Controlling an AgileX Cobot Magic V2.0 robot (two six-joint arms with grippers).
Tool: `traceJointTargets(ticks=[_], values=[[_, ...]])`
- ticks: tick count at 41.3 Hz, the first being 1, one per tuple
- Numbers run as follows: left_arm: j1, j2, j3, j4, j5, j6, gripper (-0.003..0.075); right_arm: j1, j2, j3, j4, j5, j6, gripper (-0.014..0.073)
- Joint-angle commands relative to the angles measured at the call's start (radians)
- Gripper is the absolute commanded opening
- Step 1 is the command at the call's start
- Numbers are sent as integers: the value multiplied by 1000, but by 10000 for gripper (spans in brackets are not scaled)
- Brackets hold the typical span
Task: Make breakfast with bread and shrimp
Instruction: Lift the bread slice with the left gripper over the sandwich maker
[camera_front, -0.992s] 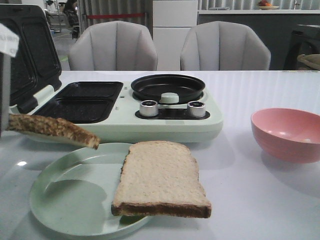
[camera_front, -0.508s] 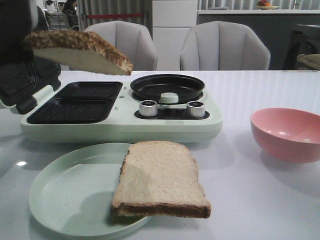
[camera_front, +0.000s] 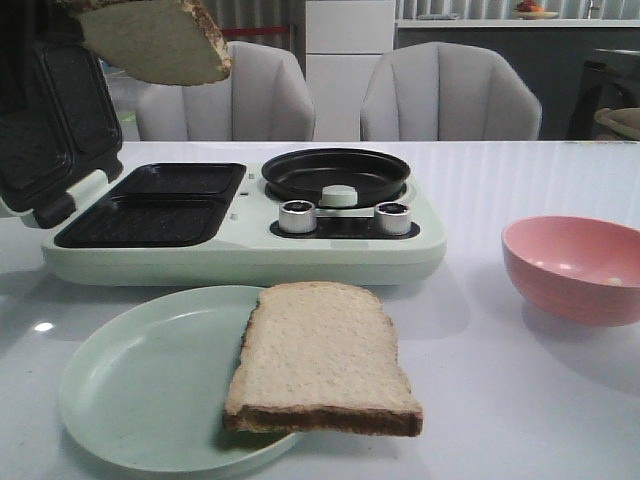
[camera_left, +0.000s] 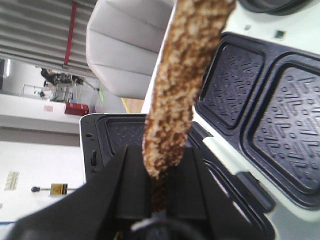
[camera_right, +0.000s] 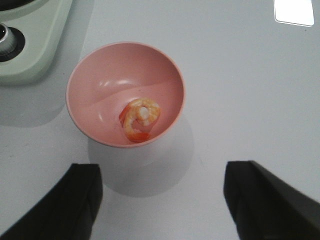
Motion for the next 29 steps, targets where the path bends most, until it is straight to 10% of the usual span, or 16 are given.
traceJointTargets(ticks=[1, 29], values=[[38, 42, -93, 49, 21, -14, 132, 0, -3, -26, -5, -67, 0, 615], [254, 456, -470, 49, -185, 20, 132, 0, -3, -26, -5, -67, 0, 615]])
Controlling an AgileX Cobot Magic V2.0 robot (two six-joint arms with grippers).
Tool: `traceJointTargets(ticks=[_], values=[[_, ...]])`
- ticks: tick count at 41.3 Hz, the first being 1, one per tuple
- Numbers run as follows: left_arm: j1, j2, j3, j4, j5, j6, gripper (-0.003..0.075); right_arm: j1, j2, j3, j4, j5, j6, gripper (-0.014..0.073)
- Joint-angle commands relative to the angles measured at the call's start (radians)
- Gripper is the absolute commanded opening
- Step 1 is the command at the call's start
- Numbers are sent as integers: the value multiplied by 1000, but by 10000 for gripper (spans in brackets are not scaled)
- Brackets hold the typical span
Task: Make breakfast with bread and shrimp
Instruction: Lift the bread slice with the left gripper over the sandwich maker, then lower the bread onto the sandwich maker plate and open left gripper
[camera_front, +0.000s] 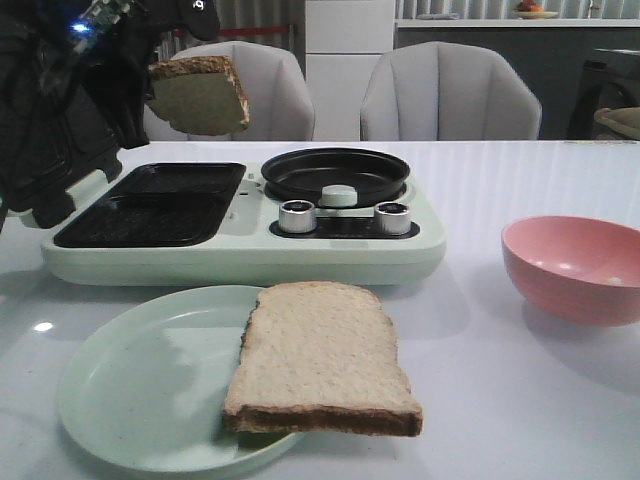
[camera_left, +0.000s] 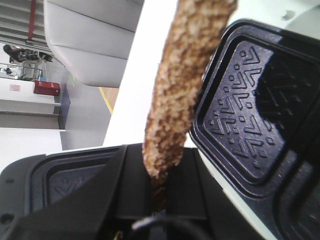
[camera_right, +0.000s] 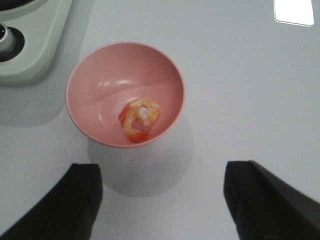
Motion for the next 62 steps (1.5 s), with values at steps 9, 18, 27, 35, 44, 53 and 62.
traceJointTargets(ticks=[9, 18, 27, 35, 44, 53, 62], values=[[43, 89, -164, 33, -22, 44, 132, 0, -3, -26, -5, -67, 0, 615], [55, 153, -188, 33, -11, 70, 132, 0, -3, -26, -5, -67, 0, 615], [57, 157, -171, 33, -6, 70, 132, 0, -3, -26, -5, -67, 0, 615], [57, 153, -96, 33, 2, 70, 132, 0, -3, -26, -5, -67, 0, 615], [61, 153, -23, 33, 24, 70, 132, 0, -3, -26, -5, -67, 0, 615], [61, 132, -23, 33, 19, 70, 137, 0, -3, -26, -5, -67, 0, 615], [61, 109, -23, 33, -23, 70, 193, 0, -3, -26, -5, -67, 0, 615]])
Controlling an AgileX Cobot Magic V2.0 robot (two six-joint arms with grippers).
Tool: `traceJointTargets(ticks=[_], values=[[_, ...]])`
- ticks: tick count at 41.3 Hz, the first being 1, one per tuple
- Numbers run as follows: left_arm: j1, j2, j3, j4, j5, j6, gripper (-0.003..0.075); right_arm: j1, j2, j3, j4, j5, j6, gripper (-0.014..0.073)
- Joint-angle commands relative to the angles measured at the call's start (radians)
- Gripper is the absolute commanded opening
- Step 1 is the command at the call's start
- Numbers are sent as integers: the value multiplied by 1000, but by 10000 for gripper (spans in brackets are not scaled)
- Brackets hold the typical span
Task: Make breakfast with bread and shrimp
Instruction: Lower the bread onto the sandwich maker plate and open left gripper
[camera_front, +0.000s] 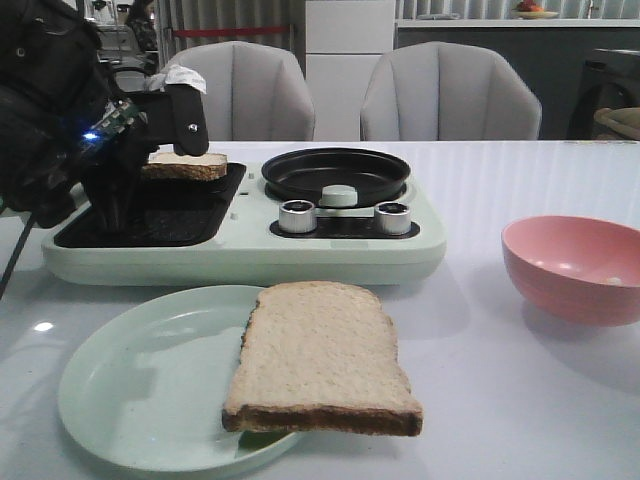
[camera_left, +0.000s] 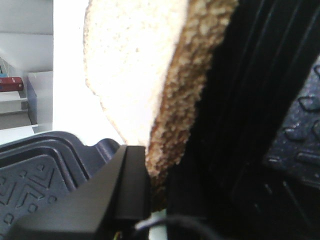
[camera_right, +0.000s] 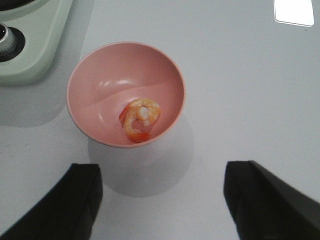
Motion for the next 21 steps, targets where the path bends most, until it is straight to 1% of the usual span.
traceJointTargets(ticks=[1, 8, 14, 18, 21], values=[[3, -70, -22, 12, 15, -8, 209, 0, -3, -26, -5, -67, 0, 615], [3, -70, -22, 12, 0, -8, 349, 0, -3, -26, -5, -67, 0, 615], [3, -70, -22, 12, -1, -10, 442, 0, -3, -26, -5, -67, 0, 615], [3, -70, -22, 12, 8, -10, 475, 0, -3, -26, -5, -67, 0, 615], [-1, -74, -22, 12, 30, -10, 476, 0, -3, -26, -5, -67, 0, 615]])
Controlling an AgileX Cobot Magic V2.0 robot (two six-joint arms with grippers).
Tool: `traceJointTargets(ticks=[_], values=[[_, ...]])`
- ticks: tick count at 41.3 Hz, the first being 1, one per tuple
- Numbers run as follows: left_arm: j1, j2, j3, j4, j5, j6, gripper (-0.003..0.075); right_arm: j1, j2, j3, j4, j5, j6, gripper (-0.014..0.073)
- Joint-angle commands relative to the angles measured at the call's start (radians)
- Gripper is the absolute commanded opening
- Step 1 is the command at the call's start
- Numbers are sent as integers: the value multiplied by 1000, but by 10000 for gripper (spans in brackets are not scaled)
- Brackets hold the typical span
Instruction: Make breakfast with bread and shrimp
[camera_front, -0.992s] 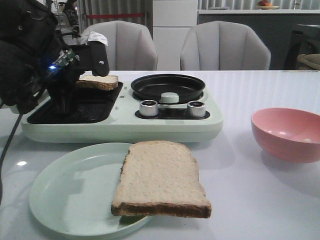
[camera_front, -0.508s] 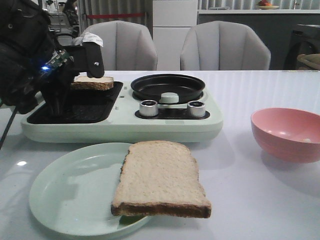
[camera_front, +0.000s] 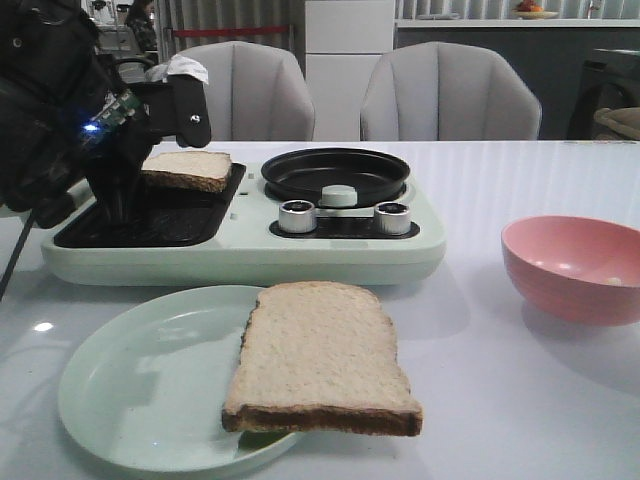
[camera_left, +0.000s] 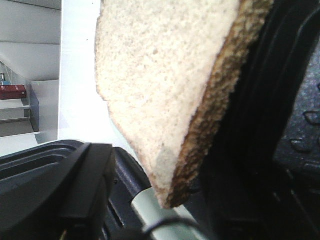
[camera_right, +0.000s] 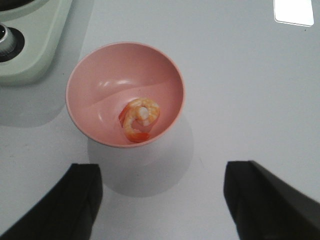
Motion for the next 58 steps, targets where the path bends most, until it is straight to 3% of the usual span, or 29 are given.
traceJointTargets(ticks=[1, 8, 20, 26, 32, 41, 49, 58], values=[[-3, -68, -20, 8, 48, -10, 476, 0, -3, -26, -5, -67, 0, 615], [-11, -110, -20, 6, 50, -10, 475, 0, -3, -26, -5, -67, 0, 615], [-22, -192, -20, -122, 54, 8, 469, 0, -3, -26, -5, -67, 0, 615], [-30, -242, -20, -375, 62, 172, 470, 0, -3, -26, -5, -67, 0, 615], [-30, -304, -20, -620, 112, 243, 470, 0, -3, -26, -5, -67, 0, 615], [-36, -444, -20, -1061, 151, 513, 469, 0, -3, -26, -5, -67, 0, 615], [-61, -587, -20, -1305, 228, 544, 469, 0, -3, -26, -5, -67, 0, 615], [-113, -754, -20, -1470, 332, 582, 468, 0, -3, -26, -5, -67, 0, 615]])
